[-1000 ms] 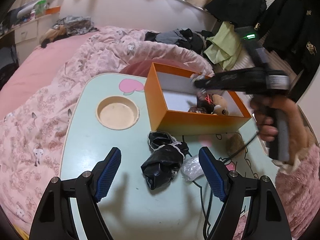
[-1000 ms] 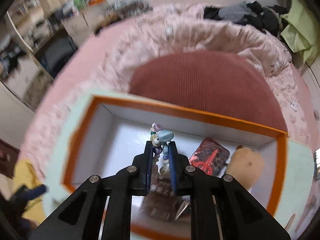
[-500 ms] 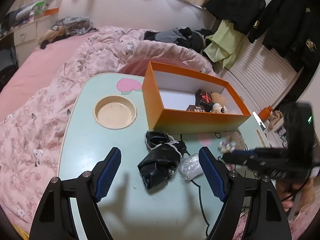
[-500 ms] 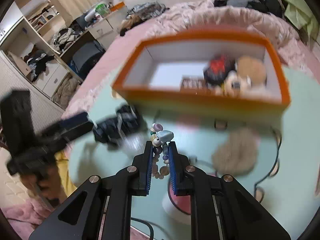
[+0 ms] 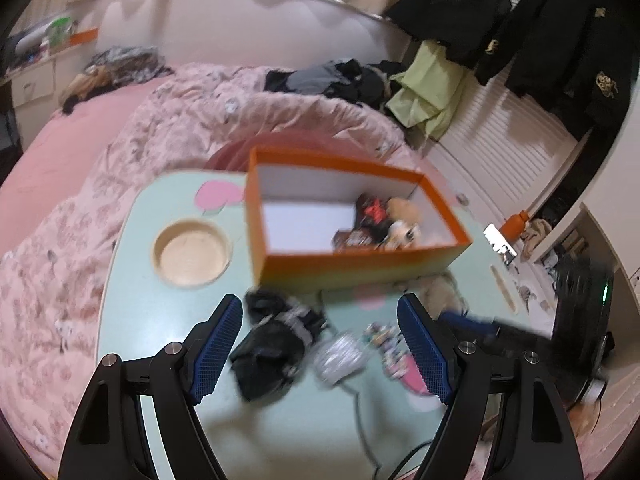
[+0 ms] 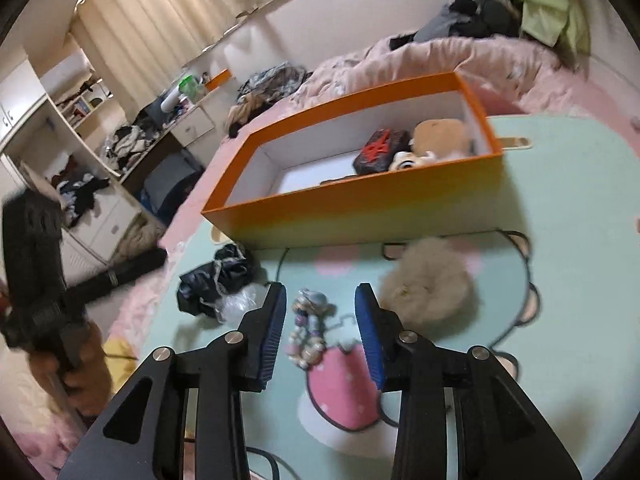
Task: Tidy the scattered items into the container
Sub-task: 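Reach left tool into box and grasp brown card box, then carry brown card box out and set it on table with left tool, then reach right tool into box and grasp red patterned box, then lift red patterned box out and place it on table with right tool, then grasp white-haired doll figure in box with left tool, then carry doll figure out and set it on table with left tool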
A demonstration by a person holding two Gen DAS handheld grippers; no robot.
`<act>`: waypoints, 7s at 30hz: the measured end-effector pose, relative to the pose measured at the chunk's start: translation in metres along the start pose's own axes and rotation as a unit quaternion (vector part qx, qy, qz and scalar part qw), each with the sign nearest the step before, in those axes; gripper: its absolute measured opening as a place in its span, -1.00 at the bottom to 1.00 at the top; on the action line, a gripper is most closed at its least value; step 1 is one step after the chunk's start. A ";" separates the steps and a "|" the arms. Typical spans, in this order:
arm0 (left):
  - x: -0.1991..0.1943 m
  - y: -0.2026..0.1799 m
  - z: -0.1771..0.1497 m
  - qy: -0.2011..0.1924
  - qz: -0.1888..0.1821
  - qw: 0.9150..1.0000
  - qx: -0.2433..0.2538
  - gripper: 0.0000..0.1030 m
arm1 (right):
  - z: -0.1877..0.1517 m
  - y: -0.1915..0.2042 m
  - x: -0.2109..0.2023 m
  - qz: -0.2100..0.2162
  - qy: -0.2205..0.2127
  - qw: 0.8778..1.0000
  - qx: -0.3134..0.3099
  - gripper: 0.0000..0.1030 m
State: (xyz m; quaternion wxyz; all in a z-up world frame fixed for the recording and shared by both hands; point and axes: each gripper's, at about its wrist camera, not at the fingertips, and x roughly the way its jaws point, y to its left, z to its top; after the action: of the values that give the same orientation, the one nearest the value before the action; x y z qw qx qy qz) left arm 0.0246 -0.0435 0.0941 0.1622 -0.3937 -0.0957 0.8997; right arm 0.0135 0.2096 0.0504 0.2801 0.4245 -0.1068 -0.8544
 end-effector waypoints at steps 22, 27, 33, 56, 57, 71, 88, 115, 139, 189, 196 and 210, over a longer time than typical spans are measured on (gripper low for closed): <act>0.168 -0.039 0.066 0.249 0.038 0.968 -0.001 -0.06 | -0.020 -0.021 -0.009 0.046 0.009 0.998 0.038 -0.28; 0.174 -0.035 0.064 0.237 0.051 0.970 -0.013 -0.20 | -0.020 -0.025 -0.009 0.046 0.011 0.998 0.044 -0.28; 0.149 -0.034 0.075 0.201 0.027 0.979 -0.014 -0.20 | -0.021 -0.026 -0.008 0.048 0.014 0.998 0.049 -0.28; 0.078 -0.026 -0.007 0.134 -0.055 0.989 0.022 -0.20 | -0.025 -0.038 -0.042 0.018 -0.068 0.994 0.082 -0.28; 0.081 -0.027 -0.010 0.135 -0.049 0.989 0.024 -0.20 | -0.025 -0.038 -0.043 0.018 -0.067 0.994 0.082 -0.28; 0.059 -0.029 -0.011 0.097 -0.023 0.995 0.029 0.29 | -0.029 -0.034 -0.046 0.011 -0.068 0.995 0.072 -0.28; 0.001 0.003 -0.008 0.053 0.031 0.996 0.058 0.41 | 0.012 0.000 -0.041 -0.026 -0.018 0.999 -0.012 -0.28; -0.003 0.027 -0.008 0.038 0.008 0.999 0.016 0.41 | 0.159 -0.012 0.121 -0.221 0.236 0.946 0.001 0.11; -0.002 0.030 -0.008 0.041 0.005 0.999 0.009 0.41 | 0.124 0.032 -0.016 -0.072 0.053 0.995 -0.041 -0.21; 0.203 -0.085 0.075 0.235 -0.028 0.971 -0.023 -0.17 | -0.026 -0.024 -0.051 -0.053 -0.022 0.997 0.047 0.00; 0.205 -0.079 0.072 0.225 -0.028 0.974 -0.022 -0.18 | -0.028 -0.026 -0.051 -0.052 -0.018 0.997 0.050 0.00; 0.194 -0.055 0.074 0.197 0.029 0.980 0.017 -0.23 | -0.029 -0.024 -0.050 -0.048 -0.009 0.998 0.051 0.00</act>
State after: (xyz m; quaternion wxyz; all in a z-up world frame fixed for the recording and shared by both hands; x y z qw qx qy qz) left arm -0.1414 0.0752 0.0288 0.1586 -0.5628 -0.0357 0.8104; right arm 0.0509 0.2592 0.0553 0.2156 0.4352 -0.1316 -0.8642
